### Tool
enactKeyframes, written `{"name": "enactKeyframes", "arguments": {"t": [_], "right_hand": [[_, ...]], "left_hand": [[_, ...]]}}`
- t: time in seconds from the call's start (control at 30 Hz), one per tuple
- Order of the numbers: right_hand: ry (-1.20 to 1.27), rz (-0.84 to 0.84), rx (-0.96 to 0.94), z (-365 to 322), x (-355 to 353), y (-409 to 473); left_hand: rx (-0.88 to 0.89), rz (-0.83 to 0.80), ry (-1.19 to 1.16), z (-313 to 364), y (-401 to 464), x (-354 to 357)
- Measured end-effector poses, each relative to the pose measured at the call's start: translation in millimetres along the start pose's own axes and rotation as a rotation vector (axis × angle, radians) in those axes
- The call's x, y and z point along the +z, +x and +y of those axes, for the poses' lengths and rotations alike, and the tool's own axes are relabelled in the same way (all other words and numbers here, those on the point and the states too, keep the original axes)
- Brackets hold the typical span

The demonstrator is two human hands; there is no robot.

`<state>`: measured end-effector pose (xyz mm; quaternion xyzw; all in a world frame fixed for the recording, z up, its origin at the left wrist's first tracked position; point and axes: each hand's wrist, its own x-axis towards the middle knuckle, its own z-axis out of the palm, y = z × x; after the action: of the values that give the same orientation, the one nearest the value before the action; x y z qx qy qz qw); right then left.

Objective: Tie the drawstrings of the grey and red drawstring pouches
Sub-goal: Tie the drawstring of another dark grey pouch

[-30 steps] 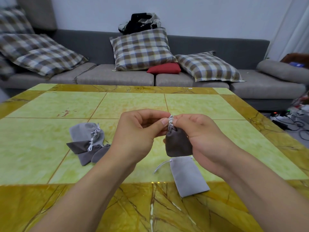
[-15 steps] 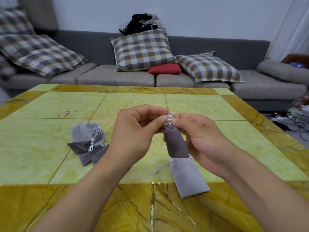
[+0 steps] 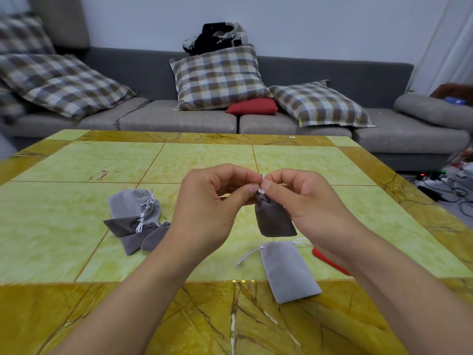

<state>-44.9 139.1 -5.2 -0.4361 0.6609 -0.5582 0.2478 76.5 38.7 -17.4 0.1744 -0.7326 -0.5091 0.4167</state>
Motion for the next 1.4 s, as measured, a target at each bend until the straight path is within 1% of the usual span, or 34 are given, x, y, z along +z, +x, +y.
{"name": "enactKeyframes", "arguments": {"t": [0.17, 0.27, 0.37, 0.5, 0.6, 0.7, 0.77, 0.87, 1.0, 1.13, 1.27, 1.4], "right_hand": [[0.033, 0.036, 0.038, -1, 0, -2], [0.114, 0.024, 0.055, -2, 1, -4], [0.088, 0.024, 0.014, -2, 1, -3], [0.219, 0.009, 0.032, -3, 0, -1], [0.212, -0.001, 0.030, -3, -1, 0], [0.222, -0.025, 0.029, -2, -2, 0], [0.176, -0.028, -0.011, -1, 0, 0], [0.115, 0.027, -0.086, 2, 4, 0], [0.085, 0.101, -0.168, 3, 4, 0], [0.111, 0.108, -0.186, 2, 4, -1], [0.173, 0.097, -0.178, 2, 5, 0], [0.106, 0.124, -0.204, 0, 4, -1]], "left_hand": [[0.007, -0.041, 0.008, 6, -3, 0], [-0.020, -0.002, -0.031, 9, -5, 2], [-0.038, 0.029, -0.068, 7, -4, 3], [-0.046, 0.036, -0.052, 4, -1, 2], [-0.053, 0.004, -0.034, 6, -3, 4], [-0.107, 0.005, -0.104, 7, -4, 5], [-0.154, 0.034, -0.174, 7, -3, 5], [-0.178, 0.057, -0.212, 7, -3, 5], [-0.149, 0.095, -0.222, 9, -3, 5], [-0.104, 0.166, -0.227, 12, -2, 0], [-0.077, 0.168, -0.207, 13, -2, 3], [-0.057, 0.161, -0.192, 13, -3, 6]]}}
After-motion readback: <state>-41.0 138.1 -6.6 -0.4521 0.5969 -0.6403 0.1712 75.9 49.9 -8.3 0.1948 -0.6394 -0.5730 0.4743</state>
